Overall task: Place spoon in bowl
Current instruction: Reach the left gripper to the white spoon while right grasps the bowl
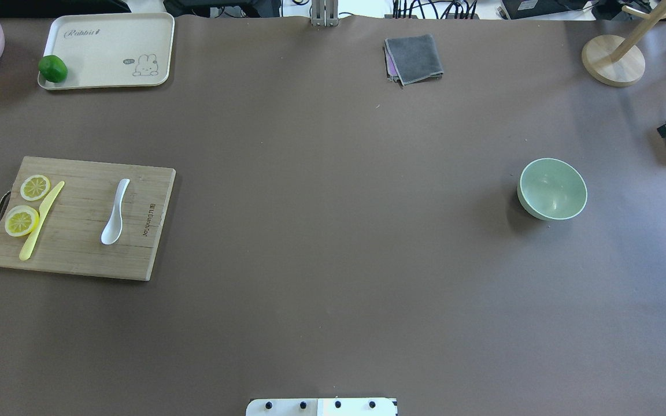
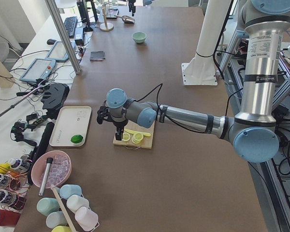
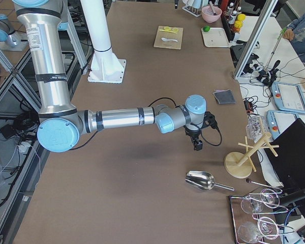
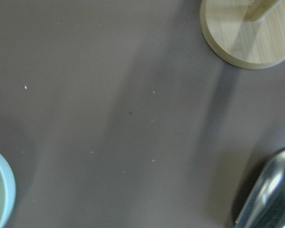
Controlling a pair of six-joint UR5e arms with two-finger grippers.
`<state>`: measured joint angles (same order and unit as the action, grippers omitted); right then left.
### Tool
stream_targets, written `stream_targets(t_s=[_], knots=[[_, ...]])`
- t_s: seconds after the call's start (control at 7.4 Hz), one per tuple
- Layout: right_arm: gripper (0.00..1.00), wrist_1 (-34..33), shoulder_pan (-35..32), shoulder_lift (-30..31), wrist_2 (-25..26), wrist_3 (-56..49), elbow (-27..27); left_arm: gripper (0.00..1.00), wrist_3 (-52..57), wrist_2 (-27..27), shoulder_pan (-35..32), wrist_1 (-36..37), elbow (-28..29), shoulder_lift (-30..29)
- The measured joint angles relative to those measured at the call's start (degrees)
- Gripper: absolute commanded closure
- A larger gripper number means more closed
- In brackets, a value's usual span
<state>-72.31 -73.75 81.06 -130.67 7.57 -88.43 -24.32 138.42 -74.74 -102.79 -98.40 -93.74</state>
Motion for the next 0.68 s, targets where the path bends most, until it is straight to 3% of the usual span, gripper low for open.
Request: stream_targets(t_s=[0.41, 0.68], knots=[[0.01, 8.69, 12.11, -2.99, 2.83, 21.57, 1.00, 0.02, -16.07, -8.32, 13.31, -3.67, 0.26, -6.47], [0.03, 11.00, 17.05, -3.41, 7.15, 26.70, 2.78, 0.02, -23.83, -11.22, 18.01, -6.50, 0.32, -7.52]])
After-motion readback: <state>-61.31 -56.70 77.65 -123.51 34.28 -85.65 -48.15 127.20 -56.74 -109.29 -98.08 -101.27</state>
